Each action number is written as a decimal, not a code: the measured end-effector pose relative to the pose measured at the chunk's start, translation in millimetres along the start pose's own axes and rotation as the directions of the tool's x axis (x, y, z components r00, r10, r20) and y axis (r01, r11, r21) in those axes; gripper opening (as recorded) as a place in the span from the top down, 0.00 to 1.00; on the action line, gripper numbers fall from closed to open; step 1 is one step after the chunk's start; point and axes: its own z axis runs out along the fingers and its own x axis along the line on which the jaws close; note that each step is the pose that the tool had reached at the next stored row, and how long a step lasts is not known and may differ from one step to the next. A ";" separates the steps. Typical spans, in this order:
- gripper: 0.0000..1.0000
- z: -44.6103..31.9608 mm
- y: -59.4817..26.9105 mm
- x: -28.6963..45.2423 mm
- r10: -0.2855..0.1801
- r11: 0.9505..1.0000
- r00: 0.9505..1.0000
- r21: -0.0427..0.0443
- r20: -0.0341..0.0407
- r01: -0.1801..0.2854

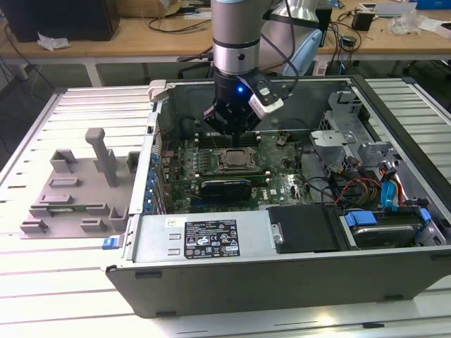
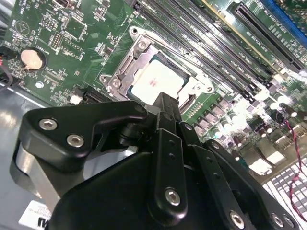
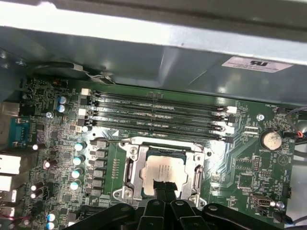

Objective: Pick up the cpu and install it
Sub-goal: 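Install the first cpu locking lever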

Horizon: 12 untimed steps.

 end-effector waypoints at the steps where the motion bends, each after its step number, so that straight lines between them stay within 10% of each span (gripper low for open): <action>1: 0.89 -1.5 0.0 0.0 0.000 1.000 1.000 0.000 0.000 0.000; 12: 0.89 -4.5 1.3 10.1 0.000 1.000 1.000 0.002 0.001 0.000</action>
